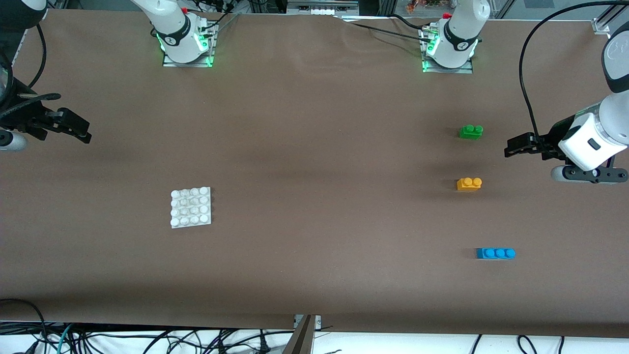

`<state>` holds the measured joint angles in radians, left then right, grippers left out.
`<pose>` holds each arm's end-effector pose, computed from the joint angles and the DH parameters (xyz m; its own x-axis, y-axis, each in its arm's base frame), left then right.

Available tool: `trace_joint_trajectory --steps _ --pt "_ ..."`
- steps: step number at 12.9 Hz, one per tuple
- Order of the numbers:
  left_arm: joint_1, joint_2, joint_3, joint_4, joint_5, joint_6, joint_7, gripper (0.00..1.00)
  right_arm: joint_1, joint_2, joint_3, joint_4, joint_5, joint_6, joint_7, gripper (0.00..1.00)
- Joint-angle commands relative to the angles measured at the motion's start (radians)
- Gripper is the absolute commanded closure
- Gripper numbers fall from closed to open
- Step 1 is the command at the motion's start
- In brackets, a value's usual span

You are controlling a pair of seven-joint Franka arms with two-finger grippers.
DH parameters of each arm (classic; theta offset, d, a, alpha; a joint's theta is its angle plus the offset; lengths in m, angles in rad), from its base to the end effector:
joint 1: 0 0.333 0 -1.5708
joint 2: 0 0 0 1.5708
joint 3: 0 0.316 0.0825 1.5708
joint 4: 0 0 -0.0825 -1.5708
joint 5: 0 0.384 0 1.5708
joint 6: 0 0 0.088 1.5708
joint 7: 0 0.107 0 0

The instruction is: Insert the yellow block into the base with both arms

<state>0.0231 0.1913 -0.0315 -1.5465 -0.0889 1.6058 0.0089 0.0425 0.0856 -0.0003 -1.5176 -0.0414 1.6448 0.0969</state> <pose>0.6066 -0.0128 0.5279 0.9913 -0.0143 -0.1308 -0.0019 -0.9955 0.0947 0.5877 0.0207 0.6076 0.9976 -0.0516 0.0453 -0.0533 -0.9979 0.0372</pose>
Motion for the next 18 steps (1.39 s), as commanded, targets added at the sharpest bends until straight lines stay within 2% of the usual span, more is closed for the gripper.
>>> trace_joint_trajectory --steps 1,18 --pt "0.001 0.011 -0.004 0.031 0.009 -0.023 0.017 0.0 -0.003 0.005 0.002 0.017 -0.008 -0.007 -0.005 0.01" --pt "-0.006 0.011 -0.005 0.035 0.006 -0.023 0.013 0.0 -0.003 0.005 0.003 0.019 -0.008 0.018 0.003 0.01"
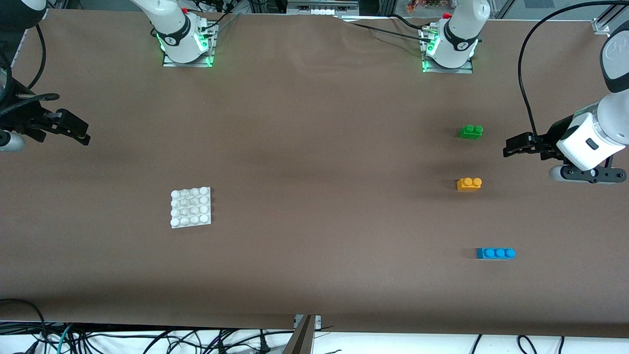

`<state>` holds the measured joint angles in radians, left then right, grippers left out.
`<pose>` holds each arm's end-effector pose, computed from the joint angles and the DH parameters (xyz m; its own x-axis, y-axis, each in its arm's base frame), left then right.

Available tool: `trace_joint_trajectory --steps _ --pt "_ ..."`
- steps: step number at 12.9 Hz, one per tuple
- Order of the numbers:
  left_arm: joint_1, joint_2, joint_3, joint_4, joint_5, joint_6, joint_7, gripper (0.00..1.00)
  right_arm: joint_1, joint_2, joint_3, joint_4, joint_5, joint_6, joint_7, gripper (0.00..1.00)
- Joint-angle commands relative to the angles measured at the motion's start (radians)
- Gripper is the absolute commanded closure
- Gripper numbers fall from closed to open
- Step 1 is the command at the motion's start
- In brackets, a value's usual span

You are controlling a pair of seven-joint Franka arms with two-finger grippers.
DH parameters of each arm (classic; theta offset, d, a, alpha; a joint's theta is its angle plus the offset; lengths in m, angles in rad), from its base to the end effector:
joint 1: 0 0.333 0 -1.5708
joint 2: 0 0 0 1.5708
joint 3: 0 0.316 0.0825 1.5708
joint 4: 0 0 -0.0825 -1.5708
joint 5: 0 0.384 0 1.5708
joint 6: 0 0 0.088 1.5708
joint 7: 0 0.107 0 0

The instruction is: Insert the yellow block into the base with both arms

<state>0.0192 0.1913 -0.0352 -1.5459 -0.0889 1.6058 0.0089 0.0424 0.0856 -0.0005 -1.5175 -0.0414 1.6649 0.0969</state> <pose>0.6065 -0.0172 0.5282 0.9912 -0.0219 -0.1302 -0.0094 -0.9954 0.0954 0.5898 0.0207 0.6096 0.9966 -0.0511 0.0654 -0.0535 -0.9979 0.0352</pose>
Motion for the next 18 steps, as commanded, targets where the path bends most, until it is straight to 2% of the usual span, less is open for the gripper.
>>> trace_joint_trajectory --steps 1,10,15,18 --pt "-0.004 0.011 -0.002 0.053 0.008 -0.023 0.013 0.0 -0.003 0.005 0.004 0.019 -0.008 0.0 0.003 0.01" --pt "-0.002 0.013 0.0 0.063 0.008 -0.023 0.013 0.0 -0.001 0.025 0.004 0.019 -0.006 0.015 0.003 0.01" --pt "-0.001 0.013 0.0 0.063 0.008 -0.023 0.013 0.0 0.011 0.158 0.008 0.017 0.003 0.09 0.006 0.0" --pt "0.002 0.013 0.001 0.063 0.008 -0.023 0.014 0.0 0.066 0.216 0.008 0.017 -0.012 0.124 0.004 0.0"
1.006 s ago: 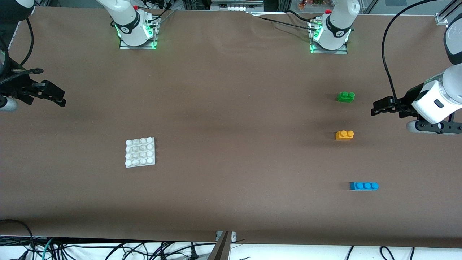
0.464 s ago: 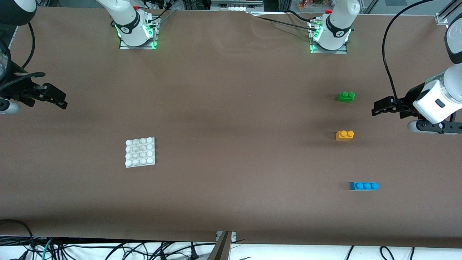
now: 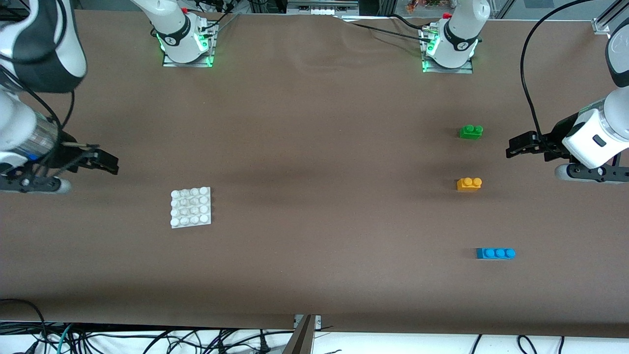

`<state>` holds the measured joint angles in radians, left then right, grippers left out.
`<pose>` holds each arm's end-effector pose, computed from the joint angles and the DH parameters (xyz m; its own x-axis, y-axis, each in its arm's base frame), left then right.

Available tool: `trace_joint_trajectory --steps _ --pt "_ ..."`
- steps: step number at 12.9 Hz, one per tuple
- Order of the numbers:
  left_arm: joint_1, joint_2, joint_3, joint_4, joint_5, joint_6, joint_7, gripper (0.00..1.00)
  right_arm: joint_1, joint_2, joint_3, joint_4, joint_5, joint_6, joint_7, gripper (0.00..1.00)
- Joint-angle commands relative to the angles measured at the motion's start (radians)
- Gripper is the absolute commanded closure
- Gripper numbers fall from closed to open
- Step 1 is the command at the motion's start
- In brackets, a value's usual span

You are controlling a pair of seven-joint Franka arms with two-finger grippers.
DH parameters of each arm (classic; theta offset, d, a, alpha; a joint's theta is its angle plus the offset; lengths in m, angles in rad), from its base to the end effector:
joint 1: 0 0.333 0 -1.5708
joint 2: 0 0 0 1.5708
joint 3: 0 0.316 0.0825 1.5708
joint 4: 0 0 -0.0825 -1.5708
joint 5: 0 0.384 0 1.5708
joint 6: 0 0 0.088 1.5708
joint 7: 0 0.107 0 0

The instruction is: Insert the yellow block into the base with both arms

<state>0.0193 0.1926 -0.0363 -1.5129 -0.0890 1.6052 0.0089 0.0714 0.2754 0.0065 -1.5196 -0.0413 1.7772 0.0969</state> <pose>0.6097 -0.0177 0.5428 0.9948 -0.0227 -0.0993 -0.0132 -0.9953 0.0959 0.6425 0.0461 0.5012 0.9998 -0.0107 -0.0141 -0.0101 -0.9991 0.0400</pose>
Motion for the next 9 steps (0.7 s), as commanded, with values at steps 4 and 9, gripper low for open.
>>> trace_joint_trajectory --steps 4,9 --pt "-0.002 0.013 0.003 0.03 0.008 -0.022 0.014 0.0 0.025 0.086 -0.003 -0.016 0.031 0.091 -0.013 0.0" --pt "-0.002 0.011 0.003 0.03 0.006 -0.022 0.014 0.0 0.024 0.168 -0.002 -0.204 0.05 0.442 -0.039 0.01"
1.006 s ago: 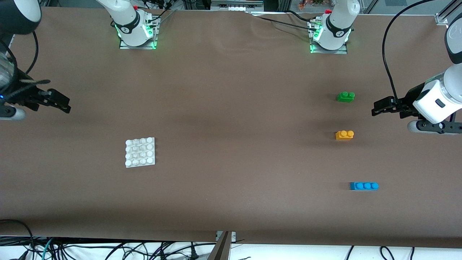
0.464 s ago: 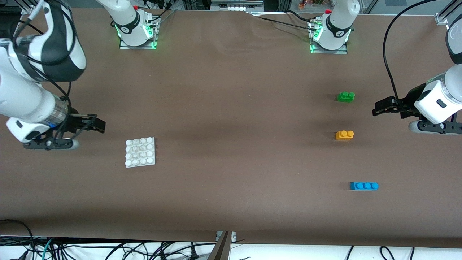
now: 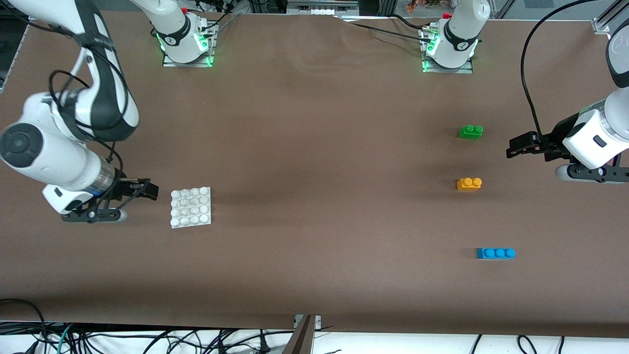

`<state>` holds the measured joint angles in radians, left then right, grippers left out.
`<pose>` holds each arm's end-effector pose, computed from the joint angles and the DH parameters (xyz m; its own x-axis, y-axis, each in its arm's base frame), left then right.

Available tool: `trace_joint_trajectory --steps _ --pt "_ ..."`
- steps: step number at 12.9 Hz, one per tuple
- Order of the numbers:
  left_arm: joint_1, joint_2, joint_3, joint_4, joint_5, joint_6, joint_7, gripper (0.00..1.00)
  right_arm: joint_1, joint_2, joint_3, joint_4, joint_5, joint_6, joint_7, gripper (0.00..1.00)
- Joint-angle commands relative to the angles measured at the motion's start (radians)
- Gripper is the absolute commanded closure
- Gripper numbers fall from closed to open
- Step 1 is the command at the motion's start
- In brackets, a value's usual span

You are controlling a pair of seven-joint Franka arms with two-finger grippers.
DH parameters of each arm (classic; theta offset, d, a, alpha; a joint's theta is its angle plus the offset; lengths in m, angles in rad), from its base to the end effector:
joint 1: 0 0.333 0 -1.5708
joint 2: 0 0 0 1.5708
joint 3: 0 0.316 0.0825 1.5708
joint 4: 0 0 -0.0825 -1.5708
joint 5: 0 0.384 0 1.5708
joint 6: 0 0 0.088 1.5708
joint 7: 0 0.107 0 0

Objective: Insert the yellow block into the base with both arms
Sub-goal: 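Reach the right gripper down and grasp the white base plate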

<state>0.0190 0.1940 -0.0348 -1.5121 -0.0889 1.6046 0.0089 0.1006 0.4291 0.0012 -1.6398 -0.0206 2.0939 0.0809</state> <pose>0.6100 -0.0171 0.5423 0.9947 -0.0216 -0.1005 -0.0120 -0.9954 0.0955 0.6705 0.0674 0.3703 0.9992 0.0310 0.0262 0.0306 -0.9994 0.0155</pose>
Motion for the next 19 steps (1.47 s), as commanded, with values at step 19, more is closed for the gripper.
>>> trace_joint_trajectory --steps 19 --pt "-0.002 0.019 0.001 0.03 0.008 -0.022 0.013 0.0 0.004 0.198 0.01 -0.236 0.054 0.505 -0.003 0.31"
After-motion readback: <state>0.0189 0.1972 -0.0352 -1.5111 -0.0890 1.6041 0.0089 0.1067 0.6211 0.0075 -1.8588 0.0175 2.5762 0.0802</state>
